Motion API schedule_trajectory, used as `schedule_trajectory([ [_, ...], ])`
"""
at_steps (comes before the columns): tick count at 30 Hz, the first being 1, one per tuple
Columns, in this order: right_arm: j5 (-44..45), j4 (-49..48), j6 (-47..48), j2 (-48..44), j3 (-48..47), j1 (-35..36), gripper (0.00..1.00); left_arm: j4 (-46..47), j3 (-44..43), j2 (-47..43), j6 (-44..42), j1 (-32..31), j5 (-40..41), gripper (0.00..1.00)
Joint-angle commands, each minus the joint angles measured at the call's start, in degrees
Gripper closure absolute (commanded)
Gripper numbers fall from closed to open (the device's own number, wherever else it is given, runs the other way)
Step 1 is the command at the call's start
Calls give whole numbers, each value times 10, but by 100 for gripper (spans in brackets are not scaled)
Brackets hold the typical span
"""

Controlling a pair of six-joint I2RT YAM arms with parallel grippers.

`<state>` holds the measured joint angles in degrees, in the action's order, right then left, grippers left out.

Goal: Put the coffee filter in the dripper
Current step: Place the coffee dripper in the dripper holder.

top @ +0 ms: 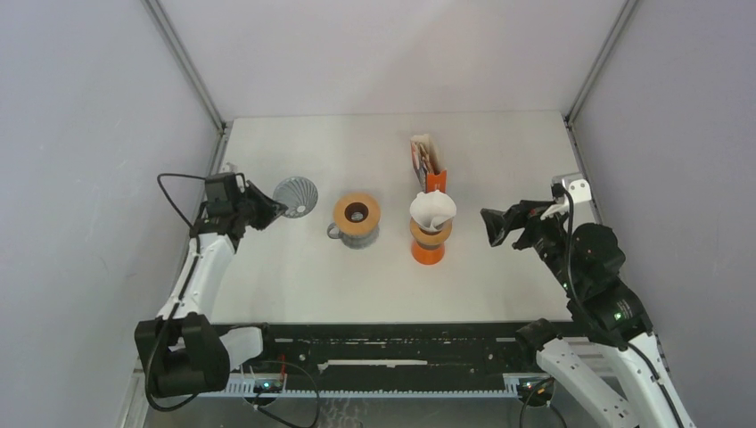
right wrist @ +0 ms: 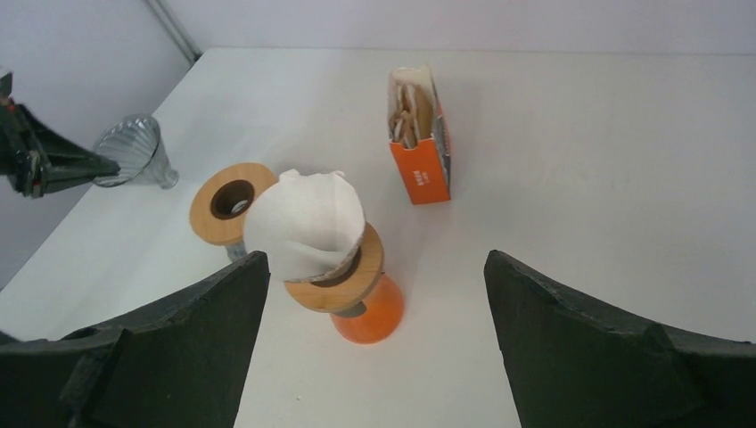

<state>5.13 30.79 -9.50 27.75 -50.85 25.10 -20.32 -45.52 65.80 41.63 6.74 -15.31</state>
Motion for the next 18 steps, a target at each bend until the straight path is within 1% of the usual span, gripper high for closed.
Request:
schedule_trajectory([
  [1, -67, 5, -2, 51, -54, -1, 3, -51, -84, -24, -56, -30, -18, 100],
  [5, -97, 19, -2, 108, -98, 2, 4, -83, -125, -9, -68, -63, -35, 100],
  [10, -128, 34, 4, 186, -152, 17, 5, -101, -169, 21, -76, -100, -63, 100],
  [18, -129, 49, 30, 322, -249, 64, 5, -134, -232, 78, -100, -162, -69, 100],
])
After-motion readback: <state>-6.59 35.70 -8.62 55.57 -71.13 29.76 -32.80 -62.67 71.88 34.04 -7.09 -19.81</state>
